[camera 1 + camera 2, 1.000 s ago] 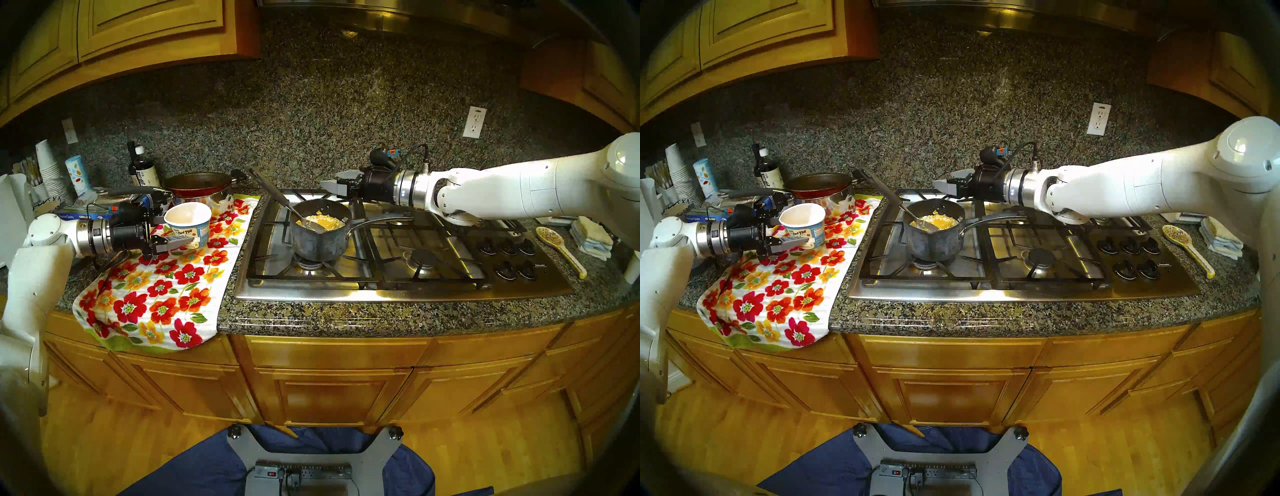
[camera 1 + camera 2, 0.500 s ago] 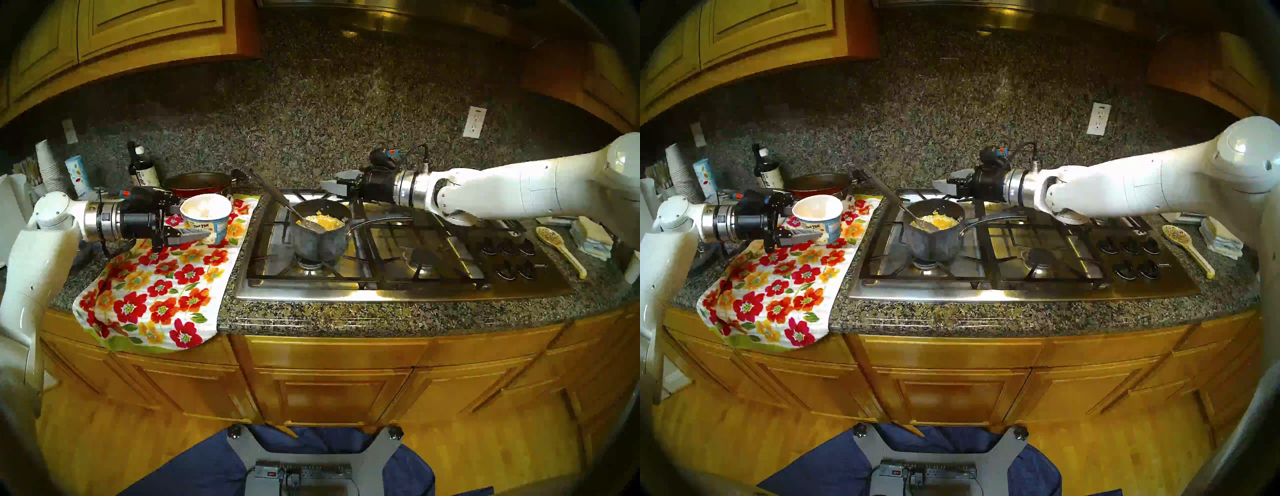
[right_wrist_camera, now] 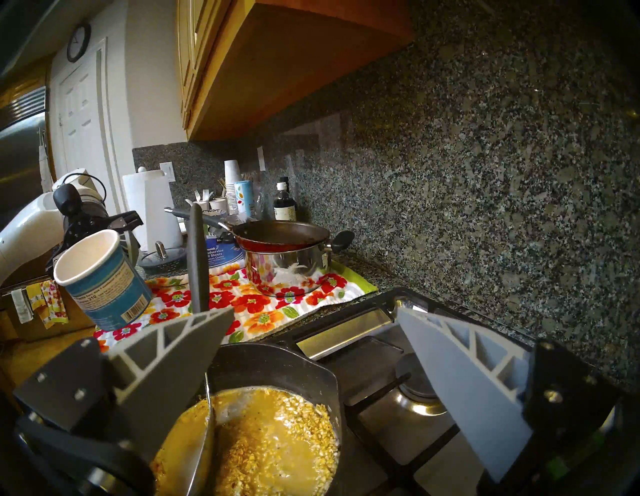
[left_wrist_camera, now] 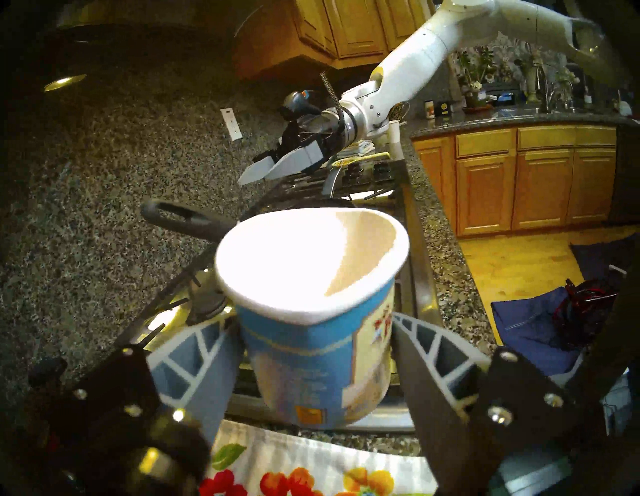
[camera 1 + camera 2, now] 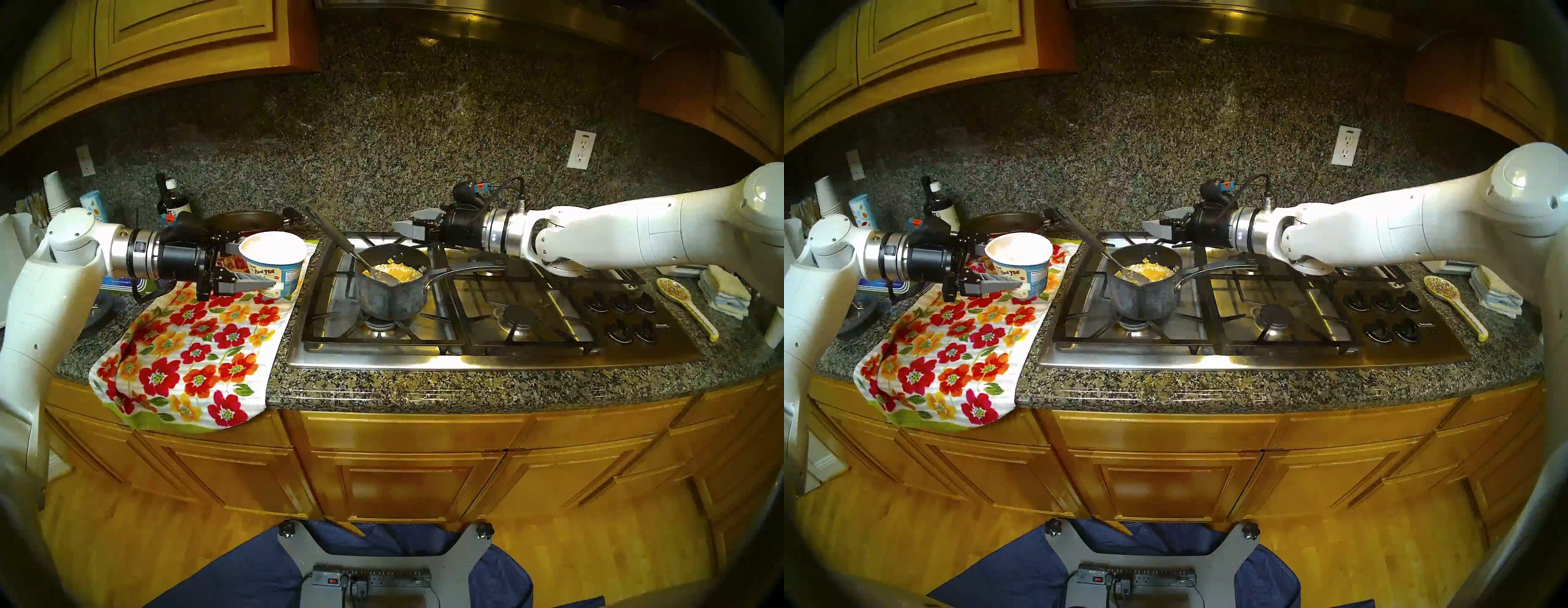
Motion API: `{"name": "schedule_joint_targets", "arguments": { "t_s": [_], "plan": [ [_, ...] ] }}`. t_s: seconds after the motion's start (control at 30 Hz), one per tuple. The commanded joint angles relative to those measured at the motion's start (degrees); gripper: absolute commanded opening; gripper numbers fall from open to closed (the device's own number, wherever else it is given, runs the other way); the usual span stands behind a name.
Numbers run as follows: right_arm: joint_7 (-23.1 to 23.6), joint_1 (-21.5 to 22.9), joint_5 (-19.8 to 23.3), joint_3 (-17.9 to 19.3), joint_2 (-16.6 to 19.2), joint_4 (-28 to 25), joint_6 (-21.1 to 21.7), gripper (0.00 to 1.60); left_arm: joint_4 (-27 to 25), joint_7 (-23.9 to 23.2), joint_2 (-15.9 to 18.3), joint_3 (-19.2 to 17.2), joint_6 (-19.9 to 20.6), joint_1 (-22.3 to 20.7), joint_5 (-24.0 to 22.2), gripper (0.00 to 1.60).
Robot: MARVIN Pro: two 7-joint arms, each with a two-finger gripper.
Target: Pour oats into pot and stir with a spoon
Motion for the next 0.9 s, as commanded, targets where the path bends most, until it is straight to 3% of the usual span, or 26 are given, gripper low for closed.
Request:
{"name": "schedule_joint_targets", "arguments": {
  "t_s": [0.0,0.53,0.57,0.87],
  "plan": [
    [0.1,2.1,0.2,1.2,0.0,0.4,-0.3,1.60,-0.9,1.9,-2.3,1.7,2.6,-6.7,2.1,0.82],
    [0.1,2.0,0.2,1.2,-0.1,0.5,-0.3,1.60,-2.1,5.5,-8.5,1.4,6.6,-11.9,9.8,0.78],
    [0.1,2.0,0.2,1.2,-0.1,0.5,-0.3,1.60,-0.9,4.9,-8.7,2.5,6.7,-13.6,10.3,0.78],
    [0.1,2.0,0.3,1.2,-0.1,0.5,-0.3,1.60,2.0,3.2,-9.9,2.2,7.2,-16.5,12.7,0.78]
  ]
}}
